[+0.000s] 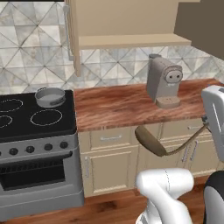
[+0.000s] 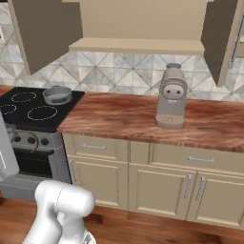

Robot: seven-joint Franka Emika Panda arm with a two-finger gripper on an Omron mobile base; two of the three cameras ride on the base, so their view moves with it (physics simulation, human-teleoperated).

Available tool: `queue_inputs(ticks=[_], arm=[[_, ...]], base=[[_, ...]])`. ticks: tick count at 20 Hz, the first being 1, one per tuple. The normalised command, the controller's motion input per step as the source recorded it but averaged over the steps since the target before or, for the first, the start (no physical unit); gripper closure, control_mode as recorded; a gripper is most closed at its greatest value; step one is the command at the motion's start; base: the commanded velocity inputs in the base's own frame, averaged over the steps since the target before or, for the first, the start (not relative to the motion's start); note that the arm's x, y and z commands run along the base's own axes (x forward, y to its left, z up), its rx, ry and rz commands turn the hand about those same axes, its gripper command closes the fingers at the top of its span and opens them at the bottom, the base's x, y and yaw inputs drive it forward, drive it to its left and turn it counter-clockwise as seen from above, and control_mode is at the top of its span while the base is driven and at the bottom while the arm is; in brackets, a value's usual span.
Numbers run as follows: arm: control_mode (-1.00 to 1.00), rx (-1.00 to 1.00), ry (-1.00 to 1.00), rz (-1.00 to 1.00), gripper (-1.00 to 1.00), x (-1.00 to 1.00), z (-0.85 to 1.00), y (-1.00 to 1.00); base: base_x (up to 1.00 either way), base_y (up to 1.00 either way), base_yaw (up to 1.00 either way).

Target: Open the cabinet and move the ladle to the pot. Then close the cabinet.

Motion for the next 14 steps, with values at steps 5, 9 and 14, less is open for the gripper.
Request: queue_inputs(ticks=[5,9,14], arm=[[1.00,0.00,0.00,0.00,1.00,0.00,0.00,0.00],[1.00,0.00,0.00,0.00,1.00,0.00,0.00,0.00],[1.00,0.00,0.00,0.00,1.00,0.00,0.00,0.00]], base=[[0.03,1.00,-0.05],[0.03,1.00,-0.04],[0.08,1.00,-0.11]])
